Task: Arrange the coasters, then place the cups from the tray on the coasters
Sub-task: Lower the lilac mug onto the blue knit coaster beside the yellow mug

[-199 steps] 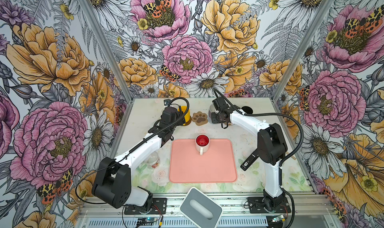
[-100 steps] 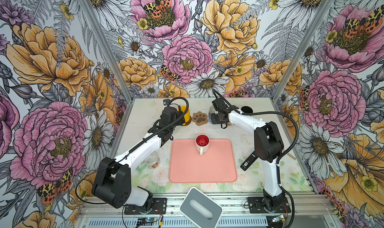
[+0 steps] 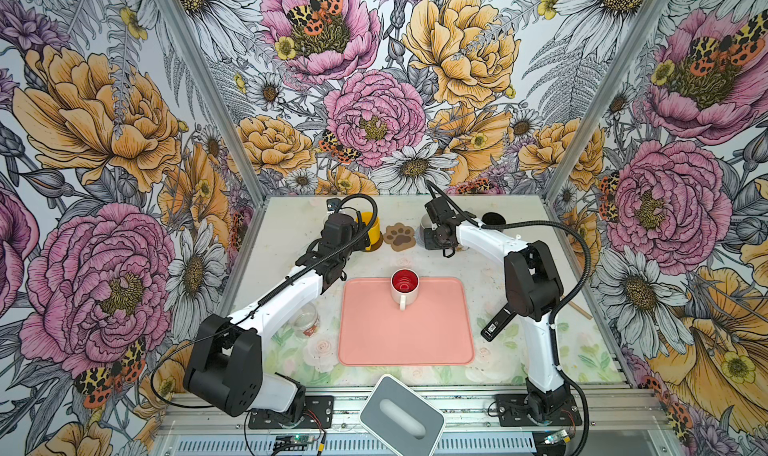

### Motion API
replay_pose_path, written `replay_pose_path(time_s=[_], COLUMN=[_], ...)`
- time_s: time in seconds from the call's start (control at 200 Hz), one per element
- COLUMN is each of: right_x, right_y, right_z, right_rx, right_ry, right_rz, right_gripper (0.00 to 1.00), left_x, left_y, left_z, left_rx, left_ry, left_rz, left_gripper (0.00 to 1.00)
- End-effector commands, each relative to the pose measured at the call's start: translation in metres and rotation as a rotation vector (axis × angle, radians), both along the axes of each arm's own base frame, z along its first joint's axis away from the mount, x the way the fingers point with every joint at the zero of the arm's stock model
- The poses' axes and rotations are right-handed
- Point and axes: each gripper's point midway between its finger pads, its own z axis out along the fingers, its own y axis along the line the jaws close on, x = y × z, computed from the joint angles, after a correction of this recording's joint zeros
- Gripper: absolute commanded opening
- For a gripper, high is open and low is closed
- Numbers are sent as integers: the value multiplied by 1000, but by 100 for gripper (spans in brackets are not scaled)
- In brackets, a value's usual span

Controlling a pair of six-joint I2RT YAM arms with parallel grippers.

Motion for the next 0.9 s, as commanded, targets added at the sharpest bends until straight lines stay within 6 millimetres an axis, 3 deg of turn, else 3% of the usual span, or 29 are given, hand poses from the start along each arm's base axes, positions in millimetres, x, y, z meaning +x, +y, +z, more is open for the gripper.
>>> replay_pose_path(time_s=[0.0, 0.896], right_x=[24, 23], right_y=[6, 12], right_z=[28, 15], right_rx=[31, 51], right_ry=[-100, -63], right_rz=[-4, 7], right_gripper=[0, 0], left_x=[1, 2], left_y=[2, 4], left_z=[2, 1], left_rx=[-24, -24], left_ry=[-13, -10], left_rz=[1, 5], left_gripper=[80, 80])
